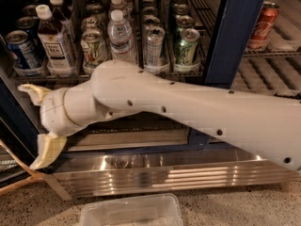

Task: Pick pepsi can from top shelf of fridge

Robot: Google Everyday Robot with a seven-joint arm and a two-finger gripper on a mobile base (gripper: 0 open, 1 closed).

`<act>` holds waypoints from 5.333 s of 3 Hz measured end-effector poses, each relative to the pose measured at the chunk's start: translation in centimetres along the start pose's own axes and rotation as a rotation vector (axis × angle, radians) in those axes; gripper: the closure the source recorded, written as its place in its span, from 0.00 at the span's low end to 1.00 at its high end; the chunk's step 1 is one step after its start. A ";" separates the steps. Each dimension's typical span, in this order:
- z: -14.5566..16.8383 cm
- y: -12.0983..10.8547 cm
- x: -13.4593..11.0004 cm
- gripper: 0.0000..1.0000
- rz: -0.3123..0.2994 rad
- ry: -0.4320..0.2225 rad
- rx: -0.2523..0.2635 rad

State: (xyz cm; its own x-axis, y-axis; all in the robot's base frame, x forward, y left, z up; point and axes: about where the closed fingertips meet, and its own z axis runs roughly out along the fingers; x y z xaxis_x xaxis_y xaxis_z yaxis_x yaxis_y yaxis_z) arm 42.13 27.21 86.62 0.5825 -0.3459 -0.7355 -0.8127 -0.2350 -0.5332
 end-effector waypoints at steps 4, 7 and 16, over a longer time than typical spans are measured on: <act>5.8 -1.5 -3.8 0.00 0.056 -0.019 0.272; 0.2 -2.1 -2.4 0.00 -0.022 0.274 0.645; 5.4 -13.9 0.4 0.00 -0.125 0.010 0.723</act>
Offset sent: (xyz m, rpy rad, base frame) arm 0.0260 0.0950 0.0312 0.3188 -0.0301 -0.4268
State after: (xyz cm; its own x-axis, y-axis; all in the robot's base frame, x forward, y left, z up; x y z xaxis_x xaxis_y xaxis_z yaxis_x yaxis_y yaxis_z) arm 53.70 35.25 91.53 0.6678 -0.3649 -0.6488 -0.5273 0.3834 -0.7583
